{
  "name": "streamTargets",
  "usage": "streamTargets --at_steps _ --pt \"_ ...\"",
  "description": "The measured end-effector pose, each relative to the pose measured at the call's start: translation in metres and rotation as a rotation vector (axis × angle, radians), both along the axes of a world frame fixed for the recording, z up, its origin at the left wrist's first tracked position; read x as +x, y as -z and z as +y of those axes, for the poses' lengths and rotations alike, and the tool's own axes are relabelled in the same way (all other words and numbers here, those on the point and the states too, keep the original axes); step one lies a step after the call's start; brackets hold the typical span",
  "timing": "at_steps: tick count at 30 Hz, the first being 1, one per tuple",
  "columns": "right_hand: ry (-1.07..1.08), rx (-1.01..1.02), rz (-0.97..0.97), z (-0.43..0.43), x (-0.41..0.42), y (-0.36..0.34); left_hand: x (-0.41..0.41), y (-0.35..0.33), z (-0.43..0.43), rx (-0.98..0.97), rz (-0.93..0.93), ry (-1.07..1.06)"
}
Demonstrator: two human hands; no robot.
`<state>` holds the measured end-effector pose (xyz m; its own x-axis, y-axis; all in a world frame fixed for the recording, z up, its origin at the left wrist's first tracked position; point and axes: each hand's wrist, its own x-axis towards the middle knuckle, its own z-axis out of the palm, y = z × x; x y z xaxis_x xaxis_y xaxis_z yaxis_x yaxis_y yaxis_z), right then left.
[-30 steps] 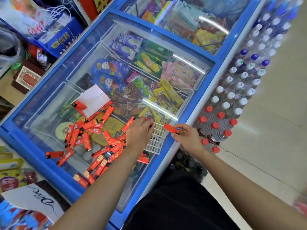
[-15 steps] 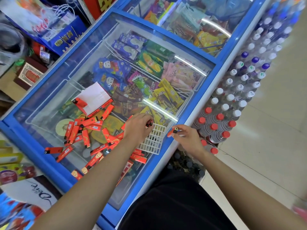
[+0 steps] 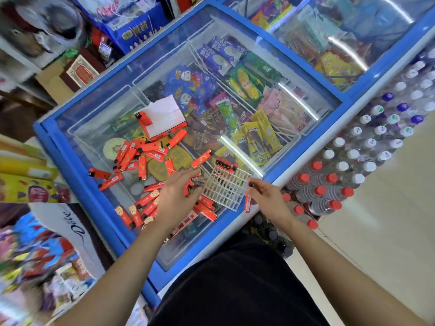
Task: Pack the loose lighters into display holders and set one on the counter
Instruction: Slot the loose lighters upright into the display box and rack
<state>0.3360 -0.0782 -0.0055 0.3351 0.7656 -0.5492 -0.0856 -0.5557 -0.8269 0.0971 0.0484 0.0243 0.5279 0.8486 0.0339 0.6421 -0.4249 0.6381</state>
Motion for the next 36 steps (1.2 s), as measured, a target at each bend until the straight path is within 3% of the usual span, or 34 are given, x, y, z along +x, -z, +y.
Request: streamTargets --at_steps 7,13,18,27,36 --pt "-0.228 0.026 -0.02 0.009 -0.038 -0.004 -0.095 -0.007 -0.045 -0.031 -0.014 -0.296" --pt "-0.49 0.103 -0.137 0.026 -0.081 -0.016 -0.13 0.013 -0.078 -0.193 0.253 -0.216" --pt "-0.645 0.29 -0.321 0.042 -0.11 -0.02 -0.126 0.036 -0.091 -0.374 0.024 -0.318" --pt "-0.807 0.526 -0.619 0.062 -0.153 -0.015 -0.123 0.043 -0.095 -0.311 0.004 -0.377" --pt "-0.951 0.683 -0.792 0.058 -0.151 -0.002 -0.124 0.042 -0.096 -0.321 -0.002 -0.393"
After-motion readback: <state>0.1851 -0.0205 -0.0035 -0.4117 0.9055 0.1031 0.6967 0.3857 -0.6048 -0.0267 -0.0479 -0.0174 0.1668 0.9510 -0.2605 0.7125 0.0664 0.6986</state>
